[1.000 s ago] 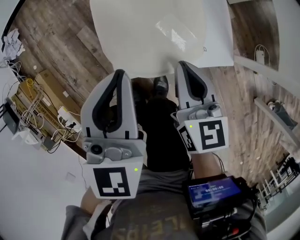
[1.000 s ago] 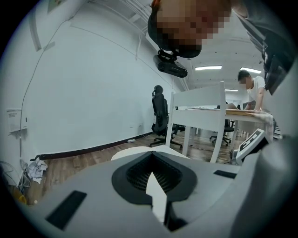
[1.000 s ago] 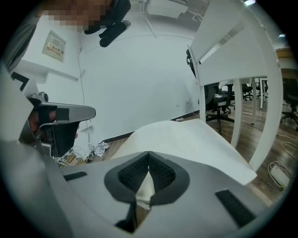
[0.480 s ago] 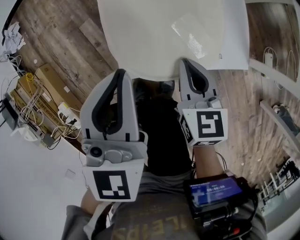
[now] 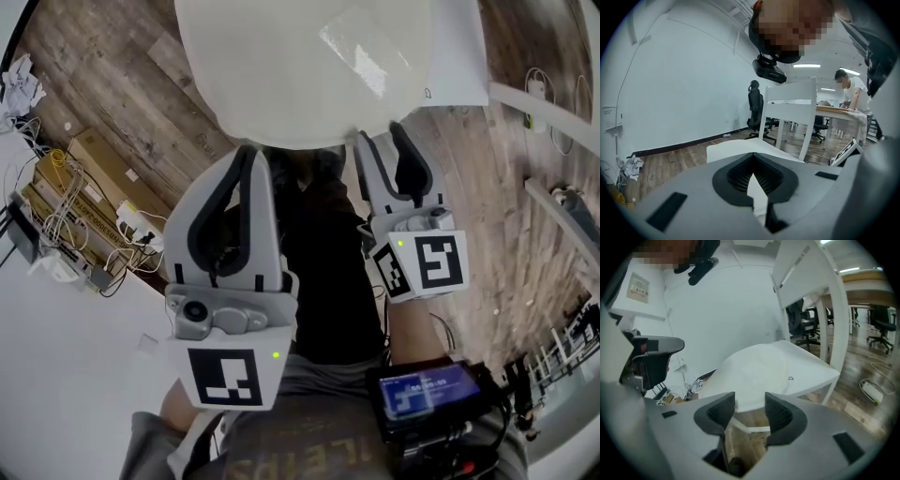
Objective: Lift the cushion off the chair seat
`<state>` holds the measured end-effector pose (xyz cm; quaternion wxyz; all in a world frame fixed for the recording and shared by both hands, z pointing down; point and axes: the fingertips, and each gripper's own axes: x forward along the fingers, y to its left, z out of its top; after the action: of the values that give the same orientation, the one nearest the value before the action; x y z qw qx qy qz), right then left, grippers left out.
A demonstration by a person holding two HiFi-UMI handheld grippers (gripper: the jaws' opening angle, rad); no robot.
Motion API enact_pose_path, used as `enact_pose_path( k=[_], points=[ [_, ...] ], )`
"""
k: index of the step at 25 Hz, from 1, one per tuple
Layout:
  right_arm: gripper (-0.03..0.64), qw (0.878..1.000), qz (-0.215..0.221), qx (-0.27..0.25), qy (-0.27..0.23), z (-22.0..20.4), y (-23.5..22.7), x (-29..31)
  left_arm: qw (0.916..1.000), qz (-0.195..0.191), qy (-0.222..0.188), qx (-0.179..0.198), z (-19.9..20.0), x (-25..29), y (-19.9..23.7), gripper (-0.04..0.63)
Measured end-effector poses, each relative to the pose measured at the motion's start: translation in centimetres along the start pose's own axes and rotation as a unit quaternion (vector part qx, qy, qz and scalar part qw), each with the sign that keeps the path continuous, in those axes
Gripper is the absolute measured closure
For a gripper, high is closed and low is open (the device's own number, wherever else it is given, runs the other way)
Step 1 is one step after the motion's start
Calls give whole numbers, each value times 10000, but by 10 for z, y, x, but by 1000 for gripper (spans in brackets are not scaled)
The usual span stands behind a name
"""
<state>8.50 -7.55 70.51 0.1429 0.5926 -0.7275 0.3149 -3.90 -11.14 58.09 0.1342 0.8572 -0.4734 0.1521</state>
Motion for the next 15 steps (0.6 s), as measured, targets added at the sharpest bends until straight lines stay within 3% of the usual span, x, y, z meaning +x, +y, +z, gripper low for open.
enact_pose_path(
  k=[3, 6, 11, 12, 15],
  points=[
    [339, 9981, -73, 605, -102, -8, -9, -4, 9998, -198, 57, 59, -4, 5, -13, 589],
    [291, 9907, 328, 1311, -161, -16, -2, 7, 9996, -258, 19, 125, -5, 9, -14, 589],
    [279, 9663, 781, 2445, -172, -28, 2, 26, 9995, -223, 37, 198, -12, 15, -6, 589],
    [287, 9629, 876, 2547, -174, -29, 6, 27, 9996, -208, 46, 201, -13, 15, -5, 589],
    [475, 9665, 975, 2362, -235, -22, 17, 27, 9997, -154, 84, 192, -13, 13, 0, 589]
  ],
)
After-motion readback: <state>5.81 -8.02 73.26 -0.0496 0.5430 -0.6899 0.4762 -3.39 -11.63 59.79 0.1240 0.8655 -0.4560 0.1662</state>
